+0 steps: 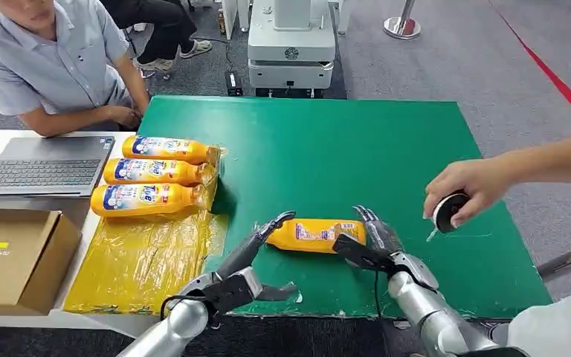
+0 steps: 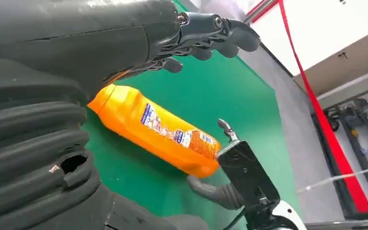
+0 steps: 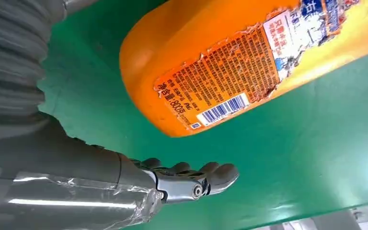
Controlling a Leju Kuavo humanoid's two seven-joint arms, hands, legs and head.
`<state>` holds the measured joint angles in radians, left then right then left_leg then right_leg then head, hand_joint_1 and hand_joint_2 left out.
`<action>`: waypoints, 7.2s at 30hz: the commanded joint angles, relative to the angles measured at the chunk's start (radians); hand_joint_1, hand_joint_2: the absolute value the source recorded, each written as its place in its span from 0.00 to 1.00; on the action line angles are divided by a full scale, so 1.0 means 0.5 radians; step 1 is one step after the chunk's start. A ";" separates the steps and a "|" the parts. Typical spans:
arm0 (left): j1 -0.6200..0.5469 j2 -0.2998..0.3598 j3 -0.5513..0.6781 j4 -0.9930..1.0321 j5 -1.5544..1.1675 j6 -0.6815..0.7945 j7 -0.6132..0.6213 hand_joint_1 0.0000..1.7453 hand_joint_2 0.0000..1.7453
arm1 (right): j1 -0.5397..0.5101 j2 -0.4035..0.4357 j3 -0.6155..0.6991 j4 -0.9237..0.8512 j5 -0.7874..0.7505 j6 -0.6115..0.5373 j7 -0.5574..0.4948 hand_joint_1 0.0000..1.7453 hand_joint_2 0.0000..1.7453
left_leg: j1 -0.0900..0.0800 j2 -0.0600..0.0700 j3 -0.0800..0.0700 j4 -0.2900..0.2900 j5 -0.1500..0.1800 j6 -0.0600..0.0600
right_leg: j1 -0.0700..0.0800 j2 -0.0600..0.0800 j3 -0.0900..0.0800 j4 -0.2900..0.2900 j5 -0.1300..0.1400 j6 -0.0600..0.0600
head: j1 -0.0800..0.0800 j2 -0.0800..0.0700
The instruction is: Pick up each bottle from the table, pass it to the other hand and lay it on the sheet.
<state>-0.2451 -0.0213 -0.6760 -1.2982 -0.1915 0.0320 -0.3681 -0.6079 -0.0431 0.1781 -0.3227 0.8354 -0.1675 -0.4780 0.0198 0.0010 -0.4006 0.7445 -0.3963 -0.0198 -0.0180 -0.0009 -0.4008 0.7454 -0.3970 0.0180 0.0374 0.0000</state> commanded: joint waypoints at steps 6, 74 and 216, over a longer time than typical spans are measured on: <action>-0.161 -0.033 -0.029 0.024 -0.009 0.007 -0.018 0.00 1.00 | -0.163 0.009 0.046 0.041 0.019 0.054 -0.010 0.00 1.00 | 0.000 0.000 0.000 0.000 0.000 0.000 | 0.000 0.000 0.000 0.000 0.000 0.000 | 0.000 0.000; 0.045 -0.097 0.139 -0.199 0.085 0.234 -0.261 0.00 1.00 | -0.099 -0.028 -0.067 0.019 -0.127 0.145 -0.191 1.00 1.00 | 0.000 0.000 0.000 0.000 0.000 0.000 | 0.000 0.000 0.000 0.000 0.000 0.000 | -0.002 0.000; -0.437 0.445 0.259 -0.086 -1.036 0.299 0.214 1.00 1.00 | 0.609 -0.007 0.424 -1.119 -1.451 0.809 -0.440 0.00 1.00 | 0.000 0.000 0.000 0.000 0.000 0.000 | 0.000 0.000 0.000 0.000 0.000 0.000 | -0.002 0.000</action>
<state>-0.3114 0.0985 -0.4901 -1.3298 -0.4315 0.1430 -0.3980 -0.2727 -0.0568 0.4174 -0.8686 0.1087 0.2533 -0.6935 0.0198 0.0010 -0.4006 0.7445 -0.3963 -0.0198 -0.0180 -0.0009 -0.4008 0.7454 -0.3970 0.0180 0.0363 0.0000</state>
